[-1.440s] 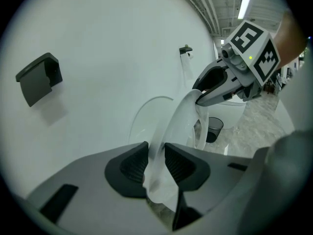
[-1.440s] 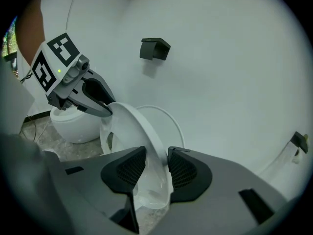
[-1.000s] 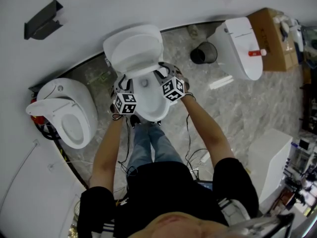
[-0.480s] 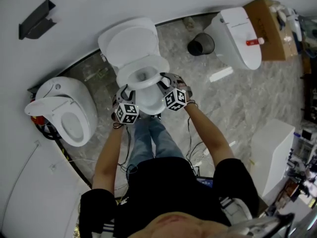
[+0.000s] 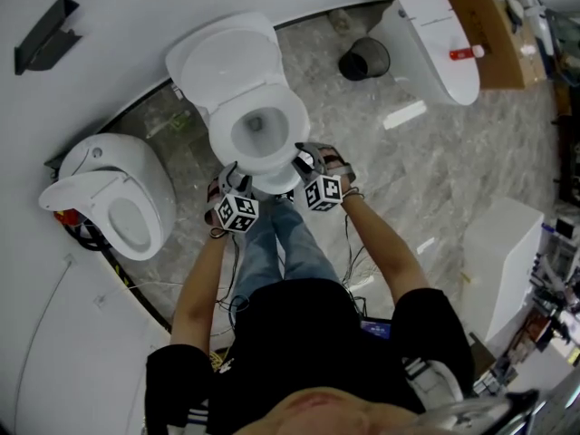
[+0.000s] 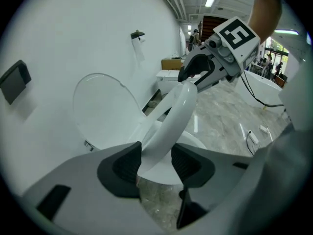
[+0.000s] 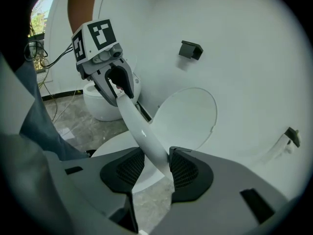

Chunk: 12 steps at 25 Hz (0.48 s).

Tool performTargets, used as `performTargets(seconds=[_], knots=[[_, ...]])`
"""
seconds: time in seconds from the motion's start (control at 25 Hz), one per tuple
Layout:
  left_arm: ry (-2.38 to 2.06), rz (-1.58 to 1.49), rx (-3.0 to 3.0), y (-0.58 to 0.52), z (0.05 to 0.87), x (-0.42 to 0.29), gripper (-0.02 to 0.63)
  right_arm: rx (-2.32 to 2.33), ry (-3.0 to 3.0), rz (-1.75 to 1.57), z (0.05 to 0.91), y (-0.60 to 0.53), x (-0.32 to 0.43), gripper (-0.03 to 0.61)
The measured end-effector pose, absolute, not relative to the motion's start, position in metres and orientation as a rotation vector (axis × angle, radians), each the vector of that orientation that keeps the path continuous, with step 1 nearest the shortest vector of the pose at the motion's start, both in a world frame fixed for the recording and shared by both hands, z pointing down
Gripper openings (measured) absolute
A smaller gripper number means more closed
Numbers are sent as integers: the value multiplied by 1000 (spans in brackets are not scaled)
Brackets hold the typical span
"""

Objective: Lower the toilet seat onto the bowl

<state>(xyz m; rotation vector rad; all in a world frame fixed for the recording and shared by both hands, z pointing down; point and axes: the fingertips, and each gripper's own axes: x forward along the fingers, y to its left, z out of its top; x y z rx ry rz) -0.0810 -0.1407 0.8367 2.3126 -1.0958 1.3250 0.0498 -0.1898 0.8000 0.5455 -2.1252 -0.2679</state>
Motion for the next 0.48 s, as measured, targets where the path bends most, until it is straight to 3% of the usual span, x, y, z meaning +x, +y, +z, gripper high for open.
performTargets(seconds=[0.48], knots=[[-836,1544,2367,-88,889,-58,218,477,-2038,-296,857,-132,73,192]])
